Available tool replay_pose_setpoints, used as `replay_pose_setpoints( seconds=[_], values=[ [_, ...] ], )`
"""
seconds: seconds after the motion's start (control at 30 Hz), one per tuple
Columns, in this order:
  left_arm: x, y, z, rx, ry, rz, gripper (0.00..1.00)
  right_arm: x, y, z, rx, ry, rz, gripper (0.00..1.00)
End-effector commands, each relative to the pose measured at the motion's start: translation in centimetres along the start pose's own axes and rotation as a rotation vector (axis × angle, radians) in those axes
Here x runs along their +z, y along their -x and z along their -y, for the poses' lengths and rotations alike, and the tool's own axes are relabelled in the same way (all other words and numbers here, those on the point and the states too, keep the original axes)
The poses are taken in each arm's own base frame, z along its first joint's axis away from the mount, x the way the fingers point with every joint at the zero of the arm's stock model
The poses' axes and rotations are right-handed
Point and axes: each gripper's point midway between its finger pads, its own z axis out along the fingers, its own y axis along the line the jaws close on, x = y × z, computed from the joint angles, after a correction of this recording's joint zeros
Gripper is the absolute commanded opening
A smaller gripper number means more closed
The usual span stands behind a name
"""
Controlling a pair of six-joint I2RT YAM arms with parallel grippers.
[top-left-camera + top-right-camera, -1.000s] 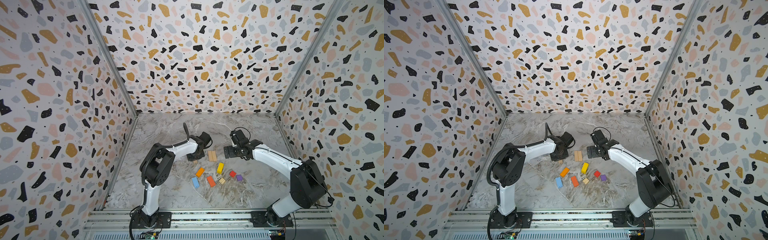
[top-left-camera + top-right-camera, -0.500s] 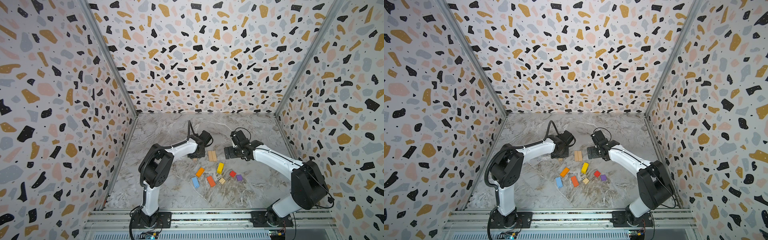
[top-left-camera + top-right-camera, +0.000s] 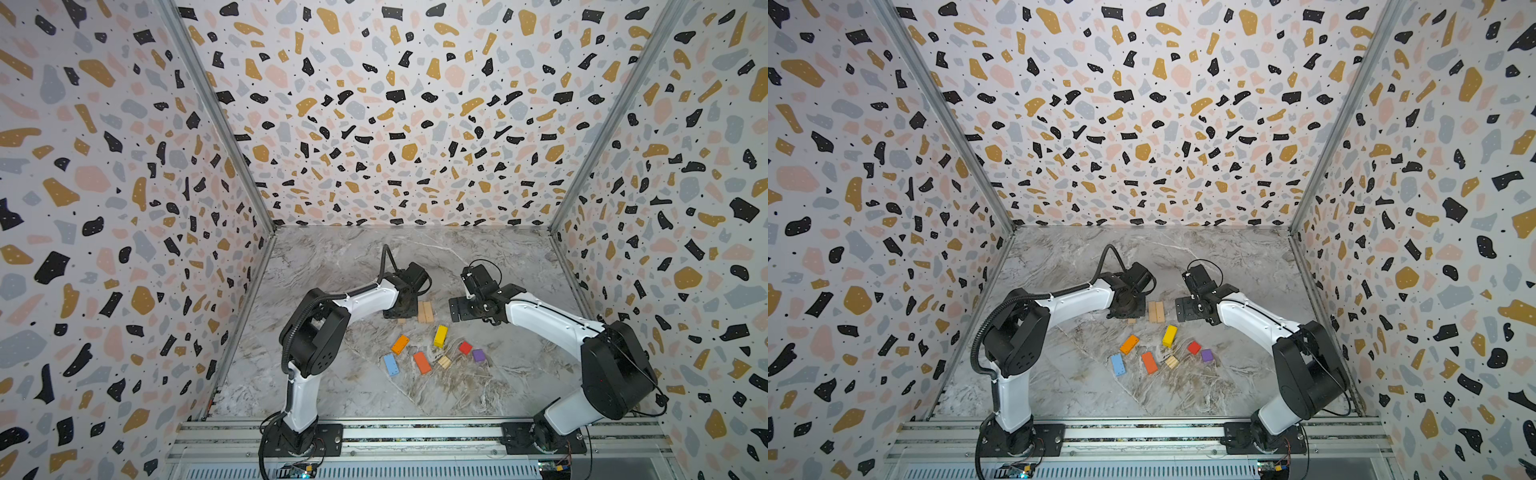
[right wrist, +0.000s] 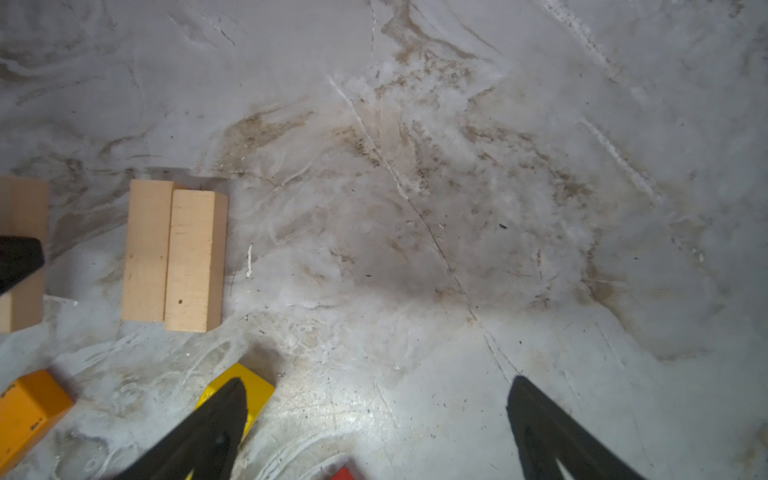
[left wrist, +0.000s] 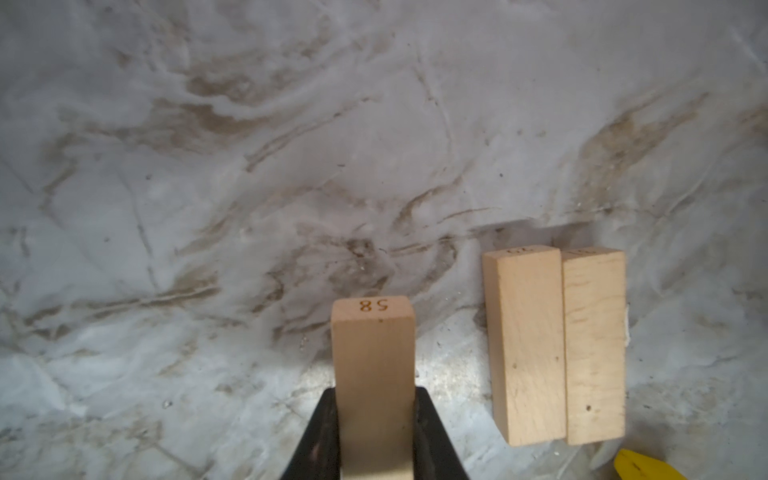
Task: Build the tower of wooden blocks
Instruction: 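Slide block 58 with the left gripper against blocks 29 and 31, then open the left gripper and lower the right gripper beside the three blocks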
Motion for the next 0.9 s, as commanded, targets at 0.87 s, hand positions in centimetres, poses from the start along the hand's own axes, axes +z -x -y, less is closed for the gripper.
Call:
replay_pose_setpoints(
  seconds=[0.87],
  values=[
    [0.9,1.0,3.4,-0.049,-0.063,0.028,0.41,0.4,-1.0,0.2,0.003,0.005,-0.022,0.99]
  ],
)
